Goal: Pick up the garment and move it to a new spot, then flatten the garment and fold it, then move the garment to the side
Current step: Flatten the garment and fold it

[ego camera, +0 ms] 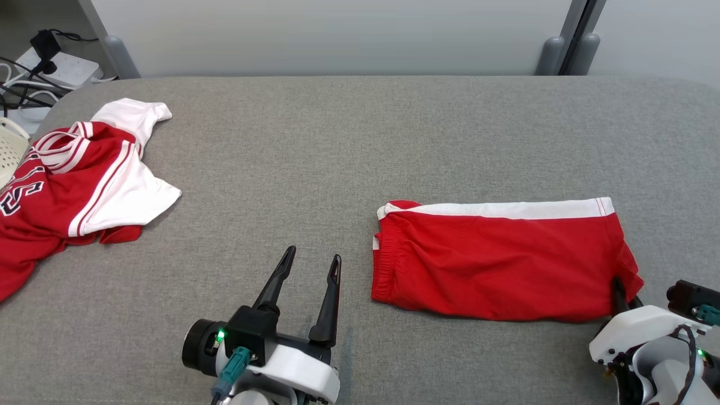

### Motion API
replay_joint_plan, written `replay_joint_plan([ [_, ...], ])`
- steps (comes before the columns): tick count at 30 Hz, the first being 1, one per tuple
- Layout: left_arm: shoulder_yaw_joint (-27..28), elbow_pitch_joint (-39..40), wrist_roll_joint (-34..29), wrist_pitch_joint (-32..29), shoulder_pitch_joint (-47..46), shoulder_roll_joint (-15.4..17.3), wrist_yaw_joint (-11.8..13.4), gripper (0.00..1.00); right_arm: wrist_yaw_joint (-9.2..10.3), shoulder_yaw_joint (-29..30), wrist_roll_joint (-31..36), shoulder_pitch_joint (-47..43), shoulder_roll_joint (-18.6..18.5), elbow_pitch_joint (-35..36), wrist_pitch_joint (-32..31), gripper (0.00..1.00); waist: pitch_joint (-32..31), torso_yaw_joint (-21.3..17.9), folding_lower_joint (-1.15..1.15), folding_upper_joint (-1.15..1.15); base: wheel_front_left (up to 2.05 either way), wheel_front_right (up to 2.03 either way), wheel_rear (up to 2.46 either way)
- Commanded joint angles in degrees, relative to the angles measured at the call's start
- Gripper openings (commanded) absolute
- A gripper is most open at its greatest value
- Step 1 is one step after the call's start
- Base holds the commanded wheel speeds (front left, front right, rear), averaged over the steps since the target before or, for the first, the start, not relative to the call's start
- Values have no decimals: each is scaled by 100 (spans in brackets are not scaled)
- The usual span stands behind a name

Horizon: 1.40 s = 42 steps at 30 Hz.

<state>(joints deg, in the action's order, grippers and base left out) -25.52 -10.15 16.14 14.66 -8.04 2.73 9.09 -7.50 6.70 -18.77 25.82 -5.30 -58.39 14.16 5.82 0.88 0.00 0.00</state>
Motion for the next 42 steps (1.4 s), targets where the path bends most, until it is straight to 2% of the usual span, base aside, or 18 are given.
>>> replay_joint_plan([
  [1,150,116,-40,34,-33,15,35,100,1,-69,108,-61,-22,126,84,100,-52,-32,0,0,0,0,0],
  [5,168,116,-78,34,25,15,52,100,1,17,369,-180,-77,407,84,100,-143,-91,0,0,0,0,0],
  [11,270,187,-99,34,124,15,96,100,1,-294,1134,-611,-202,1442,84,100,-247,-198,0,0,0,0,0],
  [12,270,187,-99,34,124,15,96,100,1,-294,1134,-611,-202,1442,84,100,-247,-198,0,0,0,0,0],
  [20,404,247,-109,34,224,15,124,100,1,-669,1373,-1360,-242,2894,84,100,-342,-339,0,0,0,0,0],
  [24,451,280,-117,34,258,15,125,100,1,-684,1354,-1705,-226,3280,84,100,-358,-384,0,0,0,0,0],
  [31,494,301,-135,34,296,15,115,100,1,-527,1269,-2030,-122,3548,84,100,-374,-440,0,0,0,0,0],
  [37,474,286,-131,34,306,15,106,100,1,-444,1213,-2123,-46,3509,84,100,-391,-437,0,0,0,0,0],
  [42,477,284,-151,34,292,15,107,100,1,-341,649,-1958,80,3133,84,100,-342,-446,0,0,0,0,0],
])
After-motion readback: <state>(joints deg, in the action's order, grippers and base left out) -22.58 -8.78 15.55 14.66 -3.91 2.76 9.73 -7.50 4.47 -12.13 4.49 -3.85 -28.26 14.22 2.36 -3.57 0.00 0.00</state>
